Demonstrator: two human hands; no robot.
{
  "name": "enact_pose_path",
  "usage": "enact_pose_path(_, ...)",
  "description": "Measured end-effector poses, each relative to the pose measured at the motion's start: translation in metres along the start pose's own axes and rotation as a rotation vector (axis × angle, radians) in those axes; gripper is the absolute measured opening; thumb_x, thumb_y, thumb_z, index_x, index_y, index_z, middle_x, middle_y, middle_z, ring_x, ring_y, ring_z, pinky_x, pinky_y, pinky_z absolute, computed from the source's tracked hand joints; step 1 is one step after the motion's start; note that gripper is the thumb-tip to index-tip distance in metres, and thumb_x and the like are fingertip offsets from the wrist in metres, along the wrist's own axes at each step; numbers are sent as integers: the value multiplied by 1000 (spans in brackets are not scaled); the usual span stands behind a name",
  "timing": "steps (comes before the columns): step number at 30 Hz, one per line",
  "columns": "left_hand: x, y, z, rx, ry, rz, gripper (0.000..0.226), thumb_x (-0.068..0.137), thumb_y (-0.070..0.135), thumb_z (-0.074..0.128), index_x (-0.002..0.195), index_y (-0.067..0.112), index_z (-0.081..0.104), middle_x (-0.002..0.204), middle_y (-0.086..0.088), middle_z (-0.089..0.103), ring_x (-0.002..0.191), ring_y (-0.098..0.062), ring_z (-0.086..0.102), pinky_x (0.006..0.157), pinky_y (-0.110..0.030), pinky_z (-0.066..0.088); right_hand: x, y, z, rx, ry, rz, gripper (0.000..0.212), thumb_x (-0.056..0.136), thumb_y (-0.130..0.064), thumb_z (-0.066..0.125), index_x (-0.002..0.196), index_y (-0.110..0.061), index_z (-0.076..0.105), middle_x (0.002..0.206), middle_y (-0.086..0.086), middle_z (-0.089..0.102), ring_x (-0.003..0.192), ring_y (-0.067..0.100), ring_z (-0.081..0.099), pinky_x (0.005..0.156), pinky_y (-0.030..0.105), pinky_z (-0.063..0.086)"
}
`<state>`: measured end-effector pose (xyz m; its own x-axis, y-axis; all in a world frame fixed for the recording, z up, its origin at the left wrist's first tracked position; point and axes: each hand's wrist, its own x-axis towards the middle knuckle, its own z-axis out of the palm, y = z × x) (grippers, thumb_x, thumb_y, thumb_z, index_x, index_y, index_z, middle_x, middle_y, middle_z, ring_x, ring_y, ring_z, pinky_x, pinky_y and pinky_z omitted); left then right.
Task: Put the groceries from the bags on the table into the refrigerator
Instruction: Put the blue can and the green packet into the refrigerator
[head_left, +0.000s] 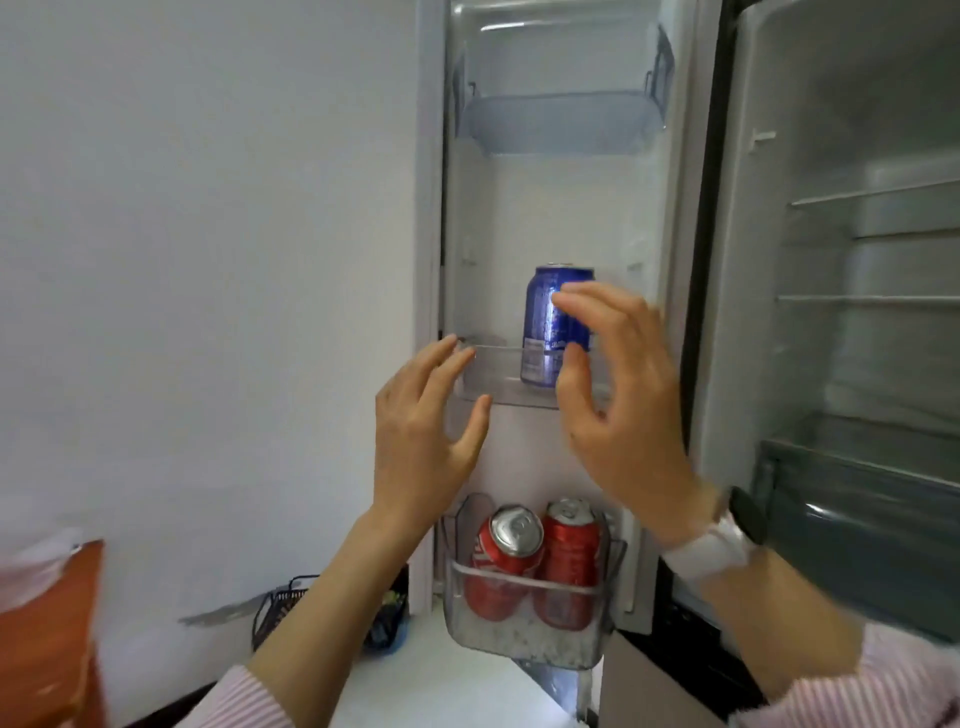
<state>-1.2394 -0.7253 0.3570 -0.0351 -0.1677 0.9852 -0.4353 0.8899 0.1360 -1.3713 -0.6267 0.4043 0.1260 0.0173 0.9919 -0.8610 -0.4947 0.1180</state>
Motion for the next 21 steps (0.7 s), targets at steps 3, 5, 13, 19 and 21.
enact_pose_path(3, -54, -13, -24, 116, -62, -50, 40, 84, 28, 55, 121, 14, 54, 127, -6, 54, 120, -17, 47, 101, -31, 34, -86, -34, 26, 171, -98, 169, 32, 85, -9, 43, 116, -8, 52, 115, 10, 59, 110, 18, 52, 99, 26, 40)
enact_pose_path(5, -106, -29, -48, 243, -163, -144, 38, 83, 28, 54, 119, 15, 55, 125, -7, 56, 117, -22, 50, 97, -34, 36, -146, -54, 45, 277, -291, 352, 32, 87, -15, 41, 117, -10, 53, 116, 8, 60, 111, 14, 50, 98, 22, 39)
enact_pose_path(13, -312, -53, -218, 750, -729, -690, 39, 76, 27, 63, 112, 12, 61, 115, -10, 63, 105, -29, 60, 85, -47, 48, -319, -162, 102, 385, -1046, 720, 45, 86, -30, 36, 124, -11, 53, 126, 8, 55, 121, 25, 47, 99, 36, 38)
enact_pose_path(19, -355, -99, -354, 983, -827, -922, 42, 66, 15, 75, 105, 4, 65, 104, -15, 67, 94, -34, 64, 80, -50, 50, -351, -259, 182, 387, -1244, 609, 35, 95, -23, 41, 129, -15, 47, 135, 2, 47, 128, 19, 38, 100, 30, 33)
enact_pose_path(21, -358, -125, -401, 1038, -840, -948, 36, 67, 20, 65, 100, 6, 66, 97, -13, 68, 85, -33, 66, 73, -49, 51, -349, -293, 223, 403, -1255, 588, 34, 94, -22, 43, 125, -12, 51, 132, 6, 51, 125, 23, 43, 100, 33, 36)
